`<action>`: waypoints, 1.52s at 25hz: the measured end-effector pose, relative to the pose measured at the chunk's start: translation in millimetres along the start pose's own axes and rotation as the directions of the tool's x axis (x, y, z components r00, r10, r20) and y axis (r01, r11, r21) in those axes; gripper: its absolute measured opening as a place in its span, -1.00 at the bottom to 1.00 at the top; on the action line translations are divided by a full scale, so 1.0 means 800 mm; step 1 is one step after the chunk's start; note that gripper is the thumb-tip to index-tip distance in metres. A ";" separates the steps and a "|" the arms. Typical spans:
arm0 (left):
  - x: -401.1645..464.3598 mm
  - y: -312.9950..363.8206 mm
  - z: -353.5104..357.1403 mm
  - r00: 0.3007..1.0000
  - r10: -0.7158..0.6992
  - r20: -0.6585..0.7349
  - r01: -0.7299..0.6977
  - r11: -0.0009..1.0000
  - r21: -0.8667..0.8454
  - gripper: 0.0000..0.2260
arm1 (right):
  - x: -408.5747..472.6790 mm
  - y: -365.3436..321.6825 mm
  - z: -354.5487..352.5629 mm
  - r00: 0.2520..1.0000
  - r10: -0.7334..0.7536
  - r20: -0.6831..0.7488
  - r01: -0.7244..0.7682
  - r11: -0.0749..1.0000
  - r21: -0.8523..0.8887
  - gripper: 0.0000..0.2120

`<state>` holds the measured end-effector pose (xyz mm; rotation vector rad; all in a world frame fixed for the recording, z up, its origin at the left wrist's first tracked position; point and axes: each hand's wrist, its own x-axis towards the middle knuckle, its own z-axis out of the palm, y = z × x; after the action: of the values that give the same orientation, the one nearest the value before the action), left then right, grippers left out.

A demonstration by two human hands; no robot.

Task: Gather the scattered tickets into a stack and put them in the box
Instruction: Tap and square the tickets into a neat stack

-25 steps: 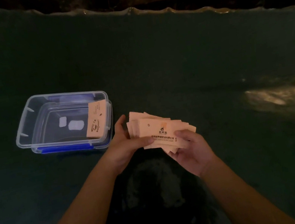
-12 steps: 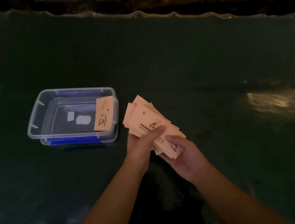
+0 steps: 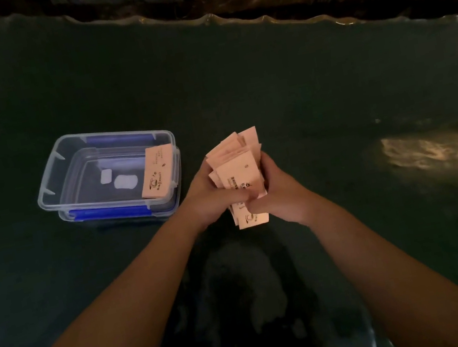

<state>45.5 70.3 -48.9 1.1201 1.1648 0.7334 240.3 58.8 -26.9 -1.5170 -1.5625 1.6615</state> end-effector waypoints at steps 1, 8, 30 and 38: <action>0.003 0.002 0.000 1.000 0.019 0.014 -0.019 0.999 0.029 -0.18 | 0.004 0.003 -0.001 0.999 -0.025 -0.028 0.025 1.000 -0.004 0.02; 0.000 -0.028 0.017 0.987 0.139 0.083 -0.152 0.972 0.180 -0.19 | 0.004 0.055 0.021 0.968 -0.129 -0.215 0.133 0.991 0.006 -0.01; 0.006 -0.093 0.033 0.971 0.201 0.131 -0.223 0.958 0.182 0.31 | 0.005 0.063 0.074 0.893 -0.073 -0.444 0.220 0.931 0.290 -0.38; 0.006 -0.089 0.036 0.976 0.202 0.088 -0.217 0.949 0.229 0.06 | 0.015 0.055 0.081 0.855 0.012 -0.518 0.149 0.952 0.267 -0.52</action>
<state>67.8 44.1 -117.6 1.4751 1.1105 0.7276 196.8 26.8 -84.7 -1.5496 -1.0137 1.2345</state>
